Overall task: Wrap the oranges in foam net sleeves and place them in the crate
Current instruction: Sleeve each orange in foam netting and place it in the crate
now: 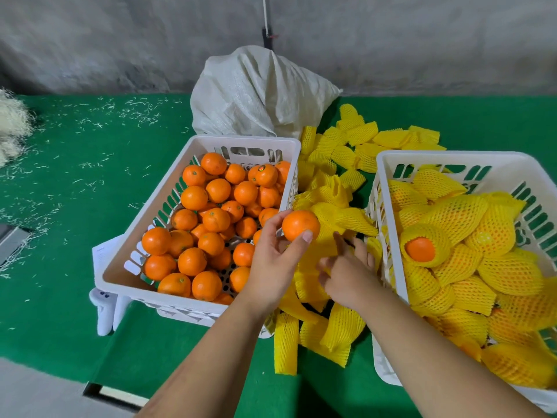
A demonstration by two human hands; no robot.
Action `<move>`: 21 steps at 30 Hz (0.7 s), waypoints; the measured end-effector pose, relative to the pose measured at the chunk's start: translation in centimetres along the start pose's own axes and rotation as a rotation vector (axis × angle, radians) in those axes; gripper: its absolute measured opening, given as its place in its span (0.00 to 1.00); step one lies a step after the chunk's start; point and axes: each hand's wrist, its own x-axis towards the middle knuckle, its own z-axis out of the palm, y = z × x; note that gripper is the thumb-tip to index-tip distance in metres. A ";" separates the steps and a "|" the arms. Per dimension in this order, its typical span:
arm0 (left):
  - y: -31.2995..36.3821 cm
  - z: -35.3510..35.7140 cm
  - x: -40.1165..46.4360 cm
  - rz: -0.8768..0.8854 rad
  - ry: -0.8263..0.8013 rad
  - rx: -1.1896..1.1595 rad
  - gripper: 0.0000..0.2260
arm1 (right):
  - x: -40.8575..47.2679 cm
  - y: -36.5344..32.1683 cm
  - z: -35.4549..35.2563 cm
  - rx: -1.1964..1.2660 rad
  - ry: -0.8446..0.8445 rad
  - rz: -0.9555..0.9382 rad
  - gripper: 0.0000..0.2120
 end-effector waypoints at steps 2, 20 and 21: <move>-0.1 -0.1 0.2 -0.018 -0.007 -0.015 0.22 | -0.2 0.4 1.6 -0.169 -0.295 0.010 0.23; -0.6 0.0 0.9 -0.216 -0.161 -0.173 0.28 | -1.0 -0.3 -3.3 1.799 -0.022 -0.090 0.24; -0.6 -0.2 1.1 -0.237 -0.167 -0.230 0.28 | -1.0 -0.2 -3.3 1.799 -0.041 -0.097 0.25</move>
